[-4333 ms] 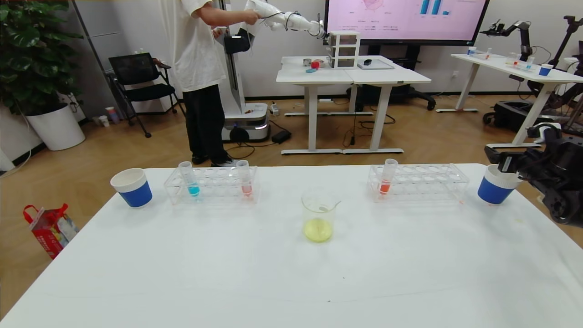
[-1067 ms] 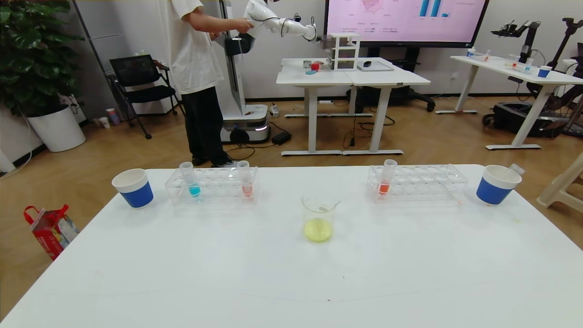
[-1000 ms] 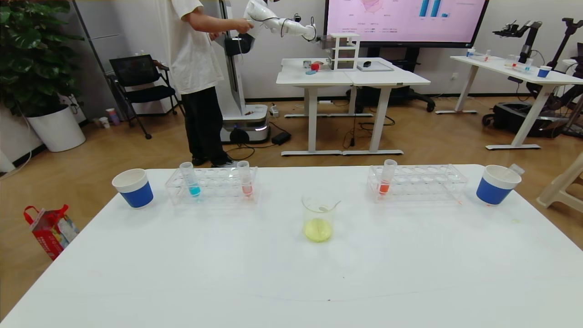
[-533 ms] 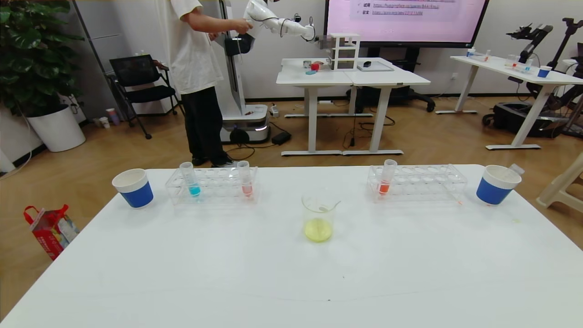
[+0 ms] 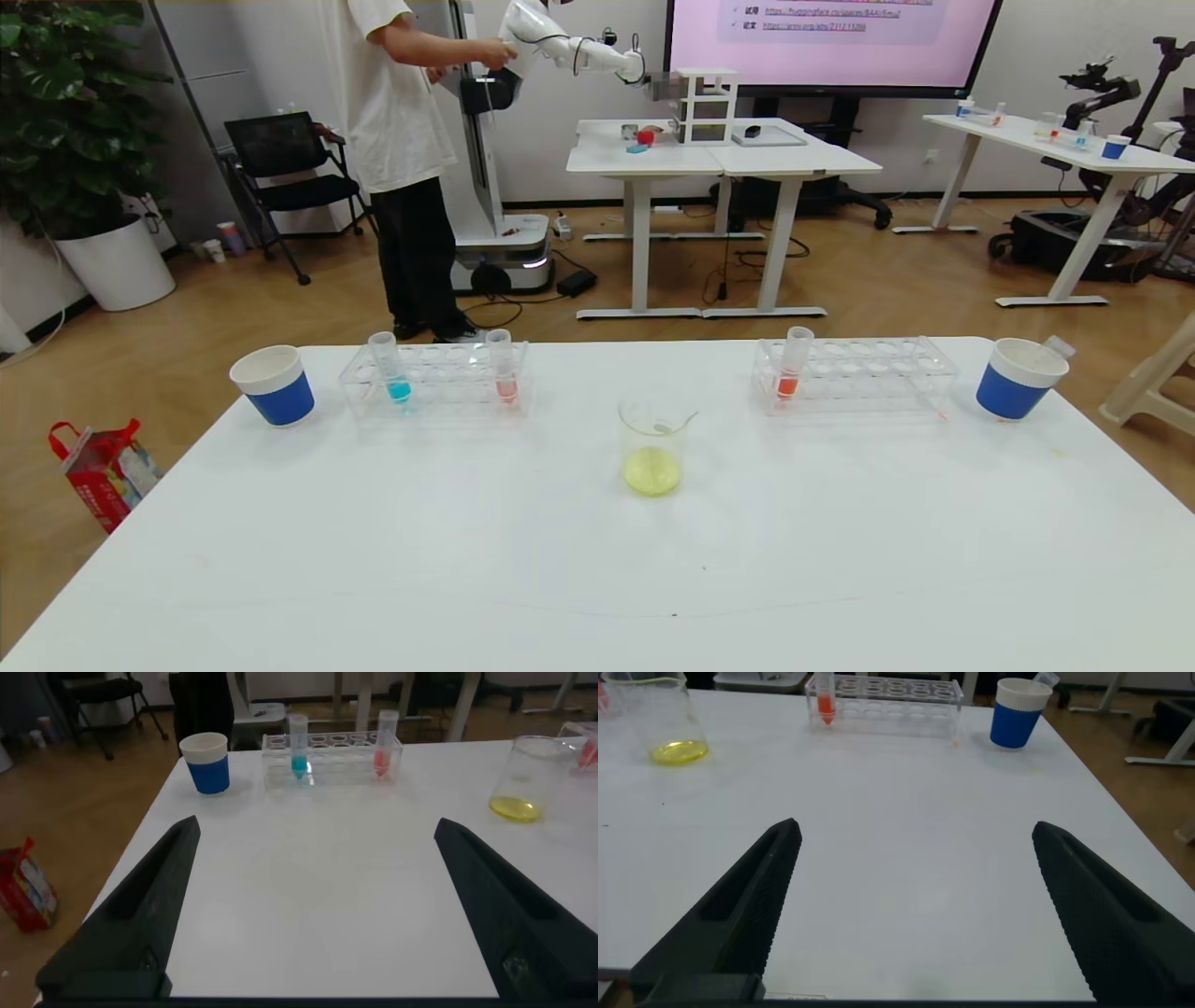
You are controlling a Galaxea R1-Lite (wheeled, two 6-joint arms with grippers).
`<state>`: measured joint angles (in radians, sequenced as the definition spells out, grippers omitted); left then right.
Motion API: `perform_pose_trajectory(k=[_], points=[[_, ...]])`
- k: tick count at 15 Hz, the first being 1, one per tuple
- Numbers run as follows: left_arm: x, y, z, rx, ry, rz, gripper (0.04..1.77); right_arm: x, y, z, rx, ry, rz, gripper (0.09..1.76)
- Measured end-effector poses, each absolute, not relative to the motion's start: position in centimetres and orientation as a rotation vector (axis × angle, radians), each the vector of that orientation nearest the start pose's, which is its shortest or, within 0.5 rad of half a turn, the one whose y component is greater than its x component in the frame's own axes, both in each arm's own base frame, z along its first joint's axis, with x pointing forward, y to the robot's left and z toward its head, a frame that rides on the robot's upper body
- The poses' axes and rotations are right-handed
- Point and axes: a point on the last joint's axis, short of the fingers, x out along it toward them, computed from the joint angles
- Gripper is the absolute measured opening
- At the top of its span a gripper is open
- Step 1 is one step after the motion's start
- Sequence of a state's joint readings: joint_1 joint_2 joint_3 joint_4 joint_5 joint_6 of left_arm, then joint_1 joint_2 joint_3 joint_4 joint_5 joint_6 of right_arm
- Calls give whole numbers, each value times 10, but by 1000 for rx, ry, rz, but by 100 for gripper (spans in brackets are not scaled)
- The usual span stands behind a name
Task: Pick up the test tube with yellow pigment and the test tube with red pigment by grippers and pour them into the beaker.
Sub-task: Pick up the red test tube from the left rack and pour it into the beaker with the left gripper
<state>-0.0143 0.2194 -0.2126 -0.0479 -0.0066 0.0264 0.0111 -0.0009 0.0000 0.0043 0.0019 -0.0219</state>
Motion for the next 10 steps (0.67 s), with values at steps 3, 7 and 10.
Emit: perform_pose_trajectory(k=[3, 7, 10], points=[[29, -1, 190, 20, -56, -23, 175, -23, 0, 75, -22, 3, 14, 173], [120, -2, 216, 18, -78, -7, 175, -23, 0, 75, -22, 3, 14, 173], [188, -11, 204, -7, -88, 22, 175, -23, 0, 75, -22, 4, 14, 173]])
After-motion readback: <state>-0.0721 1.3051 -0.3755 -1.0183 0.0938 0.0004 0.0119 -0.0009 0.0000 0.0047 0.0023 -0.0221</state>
